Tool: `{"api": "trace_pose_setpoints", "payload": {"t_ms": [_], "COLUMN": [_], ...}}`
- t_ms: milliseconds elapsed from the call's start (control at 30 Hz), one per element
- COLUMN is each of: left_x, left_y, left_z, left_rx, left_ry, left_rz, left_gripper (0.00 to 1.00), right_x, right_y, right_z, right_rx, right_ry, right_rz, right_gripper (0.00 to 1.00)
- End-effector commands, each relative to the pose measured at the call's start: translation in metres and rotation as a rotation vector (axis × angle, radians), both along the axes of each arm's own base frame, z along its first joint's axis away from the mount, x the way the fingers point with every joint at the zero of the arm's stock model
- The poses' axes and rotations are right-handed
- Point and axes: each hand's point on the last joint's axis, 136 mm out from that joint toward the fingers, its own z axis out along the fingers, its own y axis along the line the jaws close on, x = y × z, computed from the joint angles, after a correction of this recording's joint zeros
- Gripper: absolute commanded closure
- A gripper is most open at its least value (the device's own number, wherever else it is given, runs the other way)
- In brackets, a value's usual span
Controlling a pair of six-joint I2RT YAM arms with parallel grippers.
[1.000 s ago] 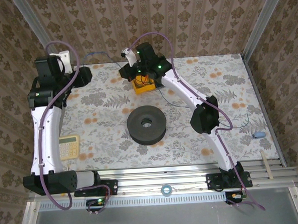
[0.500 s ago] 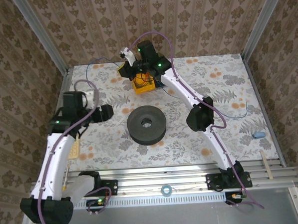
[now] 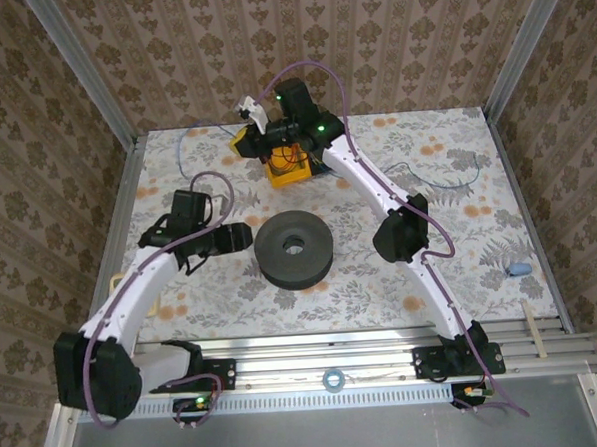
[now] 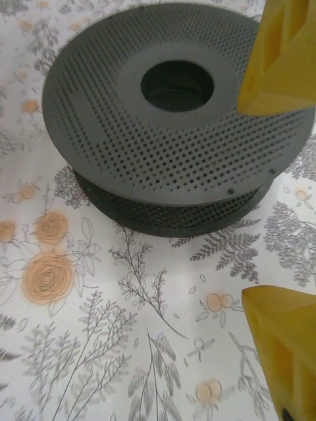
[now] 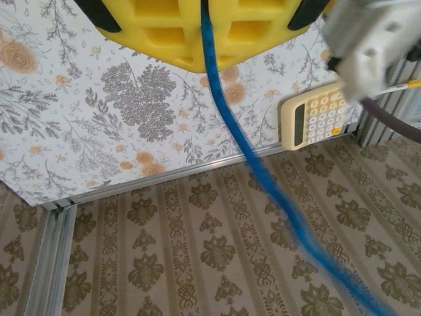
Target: Wrap the cables
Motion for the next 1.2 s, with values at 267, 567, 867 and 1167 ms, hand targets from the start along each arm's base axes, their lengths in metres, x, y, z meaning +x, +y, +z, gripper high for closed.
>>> {"api": "trace_pose_setpoints", "payload": {"t_ms": [267, 567, 867, 1167], "left_x": [0.028, 0.030, 0.029, 0.027], "left_y": [-0.044, -0.054, -0.054, -0.019], "left_z": [-0.035, -0.049, -0.045, 0.013], "left_rx": [-0.159, -0.196, -0.205, -0.012], "left_ry": [-0.014, 0.015, 0.016, -0.057], "left_rz": [-0.045, -0.052, -0.046, -0.042], "left_gripper": [0.41, 0.59, 0.92, 1.00], "right_x": [-0.014, -0.009, -0.005, 0.001], "right_y": [-0.005, -0.006, -0.011, -0.018], "right_z": [0.013, 0.009, 0.012, 0.021], "right_rx": [0.001, -0.001, 0.000, 0.014], "right_ry": [0.009, 0.019, 0.023, 0.026], "right_rz": [0.038, 0.017, 0.000, -0.028], "right_gripper": [1.00, 1.00, 1.00, 1.00]}}
